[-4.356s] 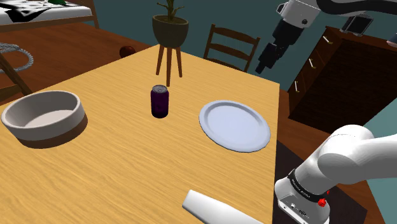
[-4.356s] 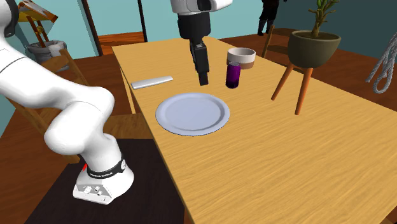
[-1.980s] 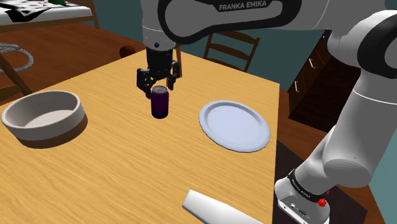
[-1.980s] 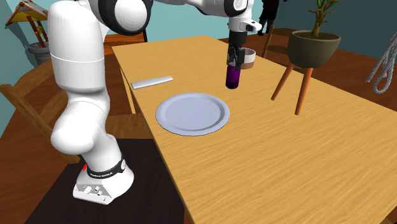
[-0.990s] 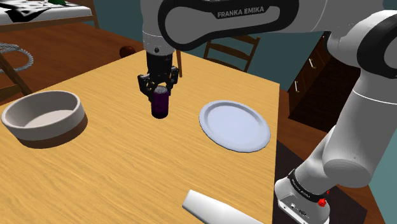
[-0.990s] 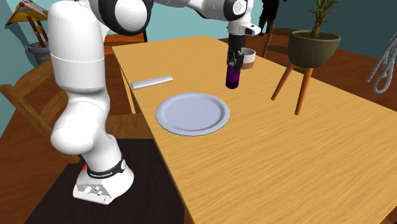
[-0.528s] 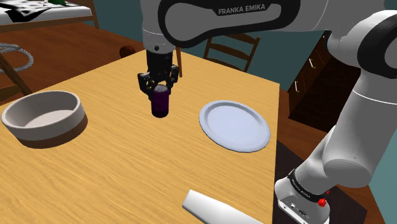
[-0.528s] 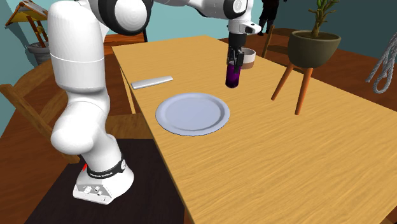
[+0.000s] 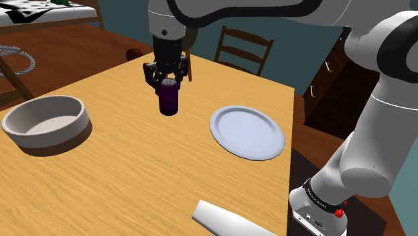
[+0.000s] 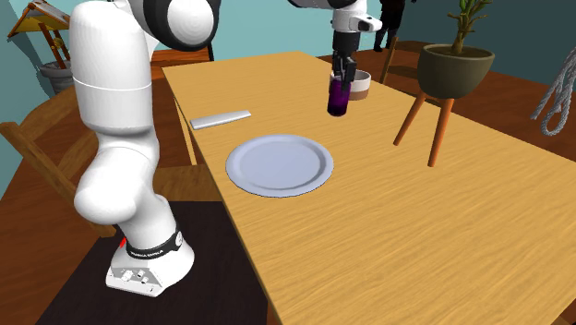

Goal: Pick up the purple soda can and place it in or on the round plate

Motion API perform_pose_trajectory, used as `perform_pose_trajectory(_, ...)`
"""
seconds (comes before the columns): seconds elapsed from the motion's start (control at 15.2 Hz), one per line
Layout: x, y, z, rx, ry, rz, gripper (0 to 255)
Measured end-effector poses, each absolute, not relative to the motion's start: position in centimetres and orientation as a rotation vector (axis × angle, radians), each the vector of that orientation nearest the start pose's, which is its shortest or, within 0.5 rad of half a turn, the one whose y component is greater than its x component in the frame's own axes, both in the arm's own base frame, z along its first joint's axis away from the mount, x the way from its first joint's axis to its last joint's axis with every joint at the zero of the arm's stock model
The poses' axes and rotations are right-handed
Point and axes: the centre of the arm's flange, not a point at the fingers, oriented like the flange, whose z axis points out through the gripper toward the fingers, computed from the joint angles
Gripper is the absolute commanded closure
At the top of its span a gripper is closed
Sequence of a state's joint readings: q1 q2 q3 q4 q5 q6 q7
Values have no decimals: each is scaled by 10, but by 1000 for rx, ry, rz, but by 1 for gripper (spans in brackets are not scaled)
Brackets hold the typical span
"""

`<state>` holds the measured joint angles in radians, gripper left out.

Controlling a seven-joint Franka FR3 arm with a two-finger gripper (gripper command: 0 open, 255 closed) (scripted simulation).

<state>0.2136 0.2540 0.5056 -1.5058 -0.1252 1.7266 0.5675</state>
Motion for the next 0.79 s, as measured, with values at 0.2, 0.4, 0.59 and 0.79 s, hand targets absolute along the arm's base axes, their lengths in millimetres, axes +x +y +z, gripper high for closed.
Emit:
perform_pose_trajectory(0.2, 504, 381, 549, -3134, -247, 0, 255)
perform_pose_trajectory(0.4, 503, 382, 565, -3134, -247, 0, 255)
perform_pose_trajectory(0.59, 494, 368, 575, -3134, -248, 1, 255)
perform_pose_trajectory(0.79, 469, 340, 579, -3135, -247, 1, 255)
